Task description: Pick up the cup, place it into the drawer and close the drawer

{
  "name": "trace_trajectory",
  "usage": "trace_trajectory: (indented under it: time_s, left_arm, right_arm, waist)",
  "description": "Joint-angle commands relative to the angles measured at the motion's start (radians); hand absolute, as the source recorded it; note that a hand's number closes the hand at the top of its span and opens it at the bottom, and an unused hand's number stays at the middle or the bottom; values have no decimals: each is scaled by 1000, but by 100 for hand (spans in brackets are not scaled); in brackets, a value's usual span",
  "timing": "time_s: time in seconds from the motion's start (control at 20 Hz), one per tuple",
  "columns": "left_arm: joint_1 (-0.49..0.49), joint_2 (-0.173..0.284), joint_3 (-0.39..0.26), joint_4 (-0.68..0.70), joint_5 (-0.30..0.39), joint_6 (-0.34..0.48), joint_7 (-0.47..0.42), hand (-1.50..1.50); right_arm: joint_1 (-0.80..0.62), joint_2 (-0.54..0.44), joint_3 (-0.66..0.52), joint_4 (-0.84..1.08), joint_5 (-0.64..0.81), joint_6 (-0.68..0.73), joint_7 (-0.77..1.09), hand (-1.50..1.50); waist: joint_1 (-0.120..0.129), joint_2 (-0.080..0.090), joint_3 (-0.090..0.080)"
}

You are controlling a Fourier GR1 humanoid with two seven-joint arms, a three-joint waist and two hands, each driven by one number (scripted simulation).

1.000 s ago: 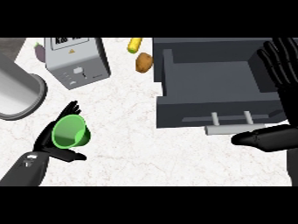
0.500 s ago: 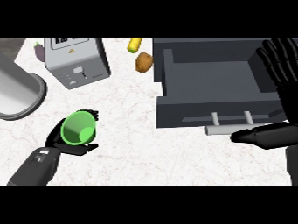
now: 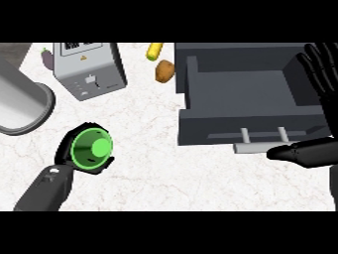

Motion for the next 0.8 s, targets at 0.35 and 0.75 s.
trace_trajectory:
  time_s: [0.35, 0.75]
  left_arm:
    - [-24, -78, 165, -66, 154, 96, -150, 150]
    - [-159, -143, 77, -306, 141, 178, 113, 150]
  right_arm:
    - [-14, -2, -7, 21, 12, -12, 1, -150]
    - [68, -4, -16, 25, 33, 6, -50, -150]
  waist:
    - [23, -8, 4]
    - [35, -18, 6]
